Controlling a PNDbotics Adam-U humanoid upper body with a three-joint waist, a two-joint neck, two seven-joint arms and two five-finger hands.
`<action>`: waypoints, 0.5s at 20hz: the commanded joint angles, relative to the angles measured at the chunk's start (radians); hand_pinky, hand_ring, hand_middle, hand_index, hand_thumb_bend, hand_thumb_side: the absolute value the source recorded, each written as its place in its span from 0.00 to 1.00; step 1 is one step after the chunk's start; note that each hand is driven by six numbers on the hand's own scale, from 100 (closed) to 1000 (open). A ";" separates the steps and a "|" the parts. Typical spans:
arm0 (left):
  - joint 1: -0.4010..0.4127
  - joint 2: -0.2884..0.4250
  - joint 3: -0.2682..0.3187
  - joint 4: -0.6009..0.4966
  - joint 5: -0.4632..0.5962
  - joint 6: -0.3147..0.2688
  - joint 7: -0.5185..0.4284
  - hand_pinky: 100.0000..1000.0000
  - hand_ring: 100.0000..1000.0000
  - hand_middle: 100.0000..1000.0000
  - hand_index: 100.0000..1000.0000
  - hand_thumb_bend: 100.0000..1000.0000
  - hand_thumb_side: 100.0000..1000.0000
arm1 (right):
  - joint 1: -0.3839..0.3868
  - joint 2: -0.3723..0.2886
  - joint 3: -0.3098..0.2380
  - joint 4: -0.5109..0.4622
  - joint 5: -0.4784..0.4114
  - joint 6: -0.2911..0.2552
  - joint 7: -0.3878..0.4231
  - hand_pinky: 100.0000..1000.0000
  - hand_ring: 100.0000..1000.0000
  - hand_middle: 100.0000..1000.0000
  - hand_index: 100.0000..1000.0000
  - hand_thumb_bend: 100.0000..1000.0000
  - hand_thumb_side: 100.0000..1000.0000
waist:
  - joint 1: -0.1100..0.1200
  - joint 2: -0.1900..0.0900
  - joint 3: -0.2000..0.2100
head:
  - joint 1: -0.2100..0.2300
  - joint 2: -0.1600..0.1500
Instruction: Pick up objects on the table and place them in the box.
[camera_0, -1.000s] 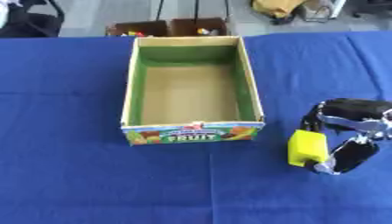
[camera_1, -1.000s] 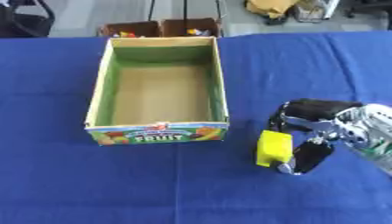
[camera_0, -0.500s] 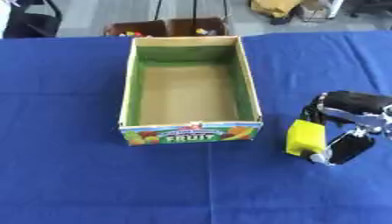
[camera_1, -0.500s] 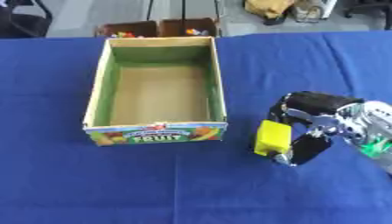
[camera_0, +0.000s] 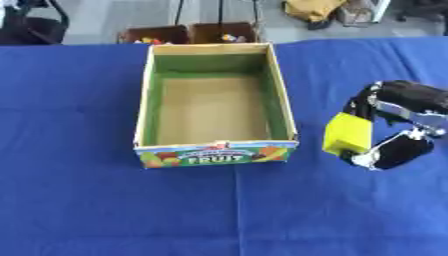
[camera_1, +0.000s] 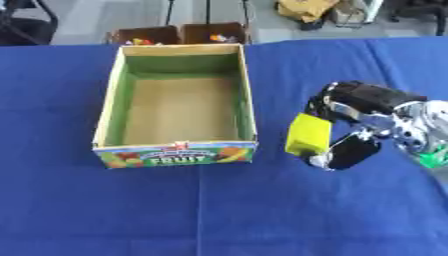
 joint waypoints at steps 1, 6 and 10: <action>-0.006 0.016 0.005 -0.019 0.003 0.003 0.000 0.55 0.87 0.85 0.93 0.00 1.00 | -0.040 -0.037 -0.028 -0.021 0.017 -0.001 -0.021 0.36 0.55 0.31 0.45 0.02 0.29 | -0.017 -0.022 -0.001 | -0.003 -0.018; -0.004 0.019 0.001 -0.019 0.004 0.003 -0.003 0.55 0.87 0.85 0.93 0.00 1.00 | -0.135 -0.044 -0.020 -0.012 0.043 0.007 -0.023 0.36 0.55 0.30 0.44 0.00 0.35 | -0.026 -0.028 0.011 | -0.011 -0.026; 0.000 0.021 -0.003 -0.019 0.006 0.004 -0.006 0.55 0.86 0.85 0.93 0.00 1.00 | -0.240 -0.027 0.002 0.038 0.076 0.000 -0.009 0.37 0.55 0.30 0.43 0.00 0.32 | -0.037 -0.034 0.025 | -0.018 -0.029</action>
